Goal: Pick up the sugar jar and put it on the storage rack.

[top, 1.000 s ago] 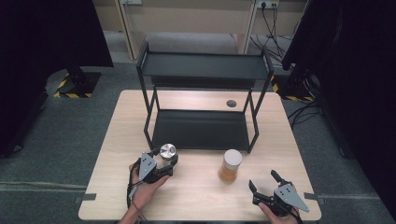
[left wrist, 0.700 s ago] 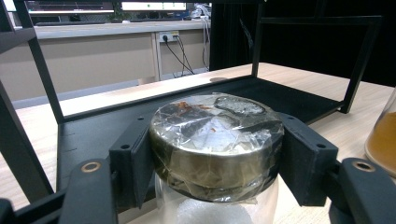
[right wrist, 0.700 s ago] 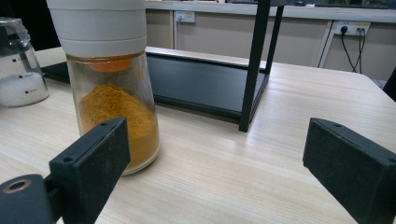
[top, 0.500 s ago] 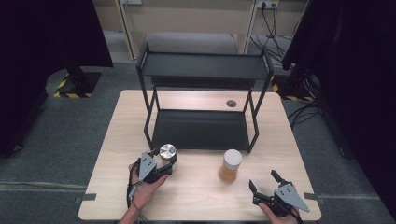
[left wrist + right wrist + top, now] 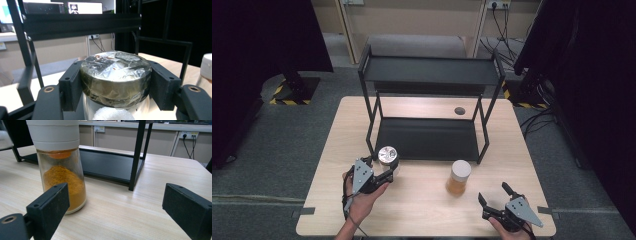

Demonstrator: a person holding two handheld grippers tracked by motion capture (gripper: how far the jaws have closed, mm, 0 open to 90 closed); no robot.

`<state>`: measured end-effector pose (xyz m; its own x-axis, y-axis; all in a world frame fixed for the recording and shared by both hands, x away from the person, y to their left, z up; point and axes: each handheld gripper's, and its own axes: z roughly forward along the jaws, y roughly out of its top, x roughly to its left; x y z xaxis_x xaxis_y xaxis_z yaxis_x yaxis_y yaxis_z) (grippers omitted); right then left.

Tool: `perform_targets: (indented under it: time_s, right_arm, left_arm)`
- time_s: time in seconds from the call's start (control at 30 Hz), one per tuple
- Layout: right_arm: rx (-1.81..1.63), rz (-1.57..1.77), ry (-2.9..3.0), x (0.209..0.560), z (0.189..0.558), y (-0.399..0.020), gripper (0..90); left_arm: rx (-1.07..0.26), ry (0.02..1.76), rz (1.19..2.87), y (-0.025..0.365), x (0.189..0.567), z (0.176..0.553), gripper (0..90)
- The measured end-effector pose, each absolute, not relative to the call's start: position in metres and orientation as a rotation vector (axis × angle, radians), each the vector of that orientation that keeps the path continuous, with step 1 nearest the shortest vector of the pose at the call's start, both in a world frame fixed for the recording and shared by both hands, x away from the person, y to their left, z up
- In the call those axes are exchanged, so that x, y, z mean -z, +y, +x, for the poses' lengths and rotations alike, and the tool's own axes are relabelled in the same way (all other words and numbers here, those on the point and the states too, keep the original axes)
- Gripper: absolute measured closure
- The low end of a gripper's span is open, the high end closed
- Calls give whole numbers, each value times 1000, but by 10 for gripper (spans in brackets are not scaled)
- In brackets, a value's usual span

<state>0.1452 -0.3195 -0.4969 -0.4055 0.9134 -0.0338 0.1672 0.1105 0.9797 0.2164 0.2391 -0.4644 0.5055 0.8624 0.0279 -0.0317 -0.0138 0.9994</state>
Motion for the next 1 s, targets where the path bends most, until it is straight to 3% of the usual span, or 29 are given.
perform_targets:
  time_s: [1.0]
  right_arm:
    - [-1356, 1071, 1685, 497, 145, -319, 74]
  left_arm:
    - [-944, 740, 1300, 234, 416, 224, 346]
